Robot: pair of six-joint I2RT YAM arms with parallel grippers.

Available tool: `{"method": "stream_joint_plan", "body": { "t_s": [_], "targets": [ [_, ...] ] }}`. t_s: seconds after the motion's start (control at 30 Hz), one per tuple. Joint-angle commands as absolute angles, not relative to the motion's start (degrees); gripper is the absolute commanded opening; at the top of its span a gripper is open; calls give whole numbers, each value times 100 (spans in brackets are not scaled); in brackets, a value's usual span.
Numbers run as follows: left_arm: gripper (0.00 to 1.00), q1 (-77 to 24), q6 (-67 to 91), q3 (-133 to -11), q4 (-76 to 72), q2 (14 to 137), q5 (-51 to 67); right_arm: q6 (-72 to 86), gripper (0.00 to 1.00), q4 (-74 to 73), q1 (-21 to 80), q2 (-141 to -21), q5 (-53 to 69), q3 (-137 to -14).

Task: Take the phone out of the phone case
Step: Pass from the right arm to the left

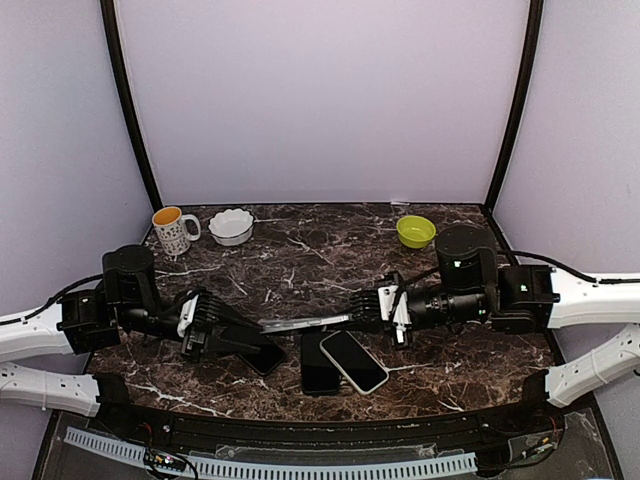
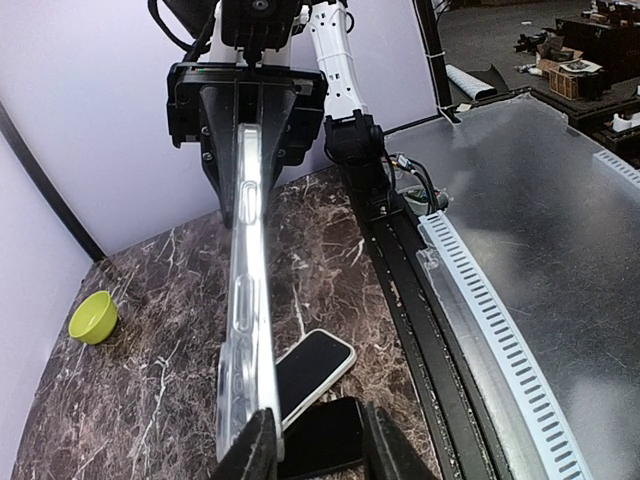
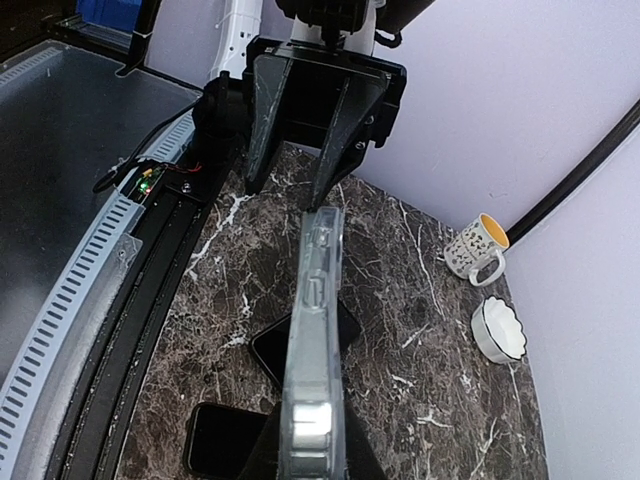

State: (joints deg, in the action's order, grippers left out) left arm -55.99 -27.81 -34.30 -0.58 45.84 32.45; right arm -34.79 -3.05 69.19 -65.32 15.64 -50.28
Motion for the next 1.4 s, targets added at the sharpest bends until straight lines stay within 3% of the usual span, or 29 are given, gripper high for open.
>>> {"method": "stream_joint_plan", "body": {
  "t_s": [0.0,0.87,1.37],
  "targets": [
    [32,-5629,-2773,-3287,-157,4632,3035,-3224,0,565,7014,-6515,2293,-5413],
    [30,-5644,-2727,-3066,-474,4822,2486,-2584,0,1452,7153,-6424,2586,-5164],
    [23,-5636,-2158,-2563,-1737,4387,2649,-1992,0,2482,7327,-6591,2256,-4729]
  ]
}}
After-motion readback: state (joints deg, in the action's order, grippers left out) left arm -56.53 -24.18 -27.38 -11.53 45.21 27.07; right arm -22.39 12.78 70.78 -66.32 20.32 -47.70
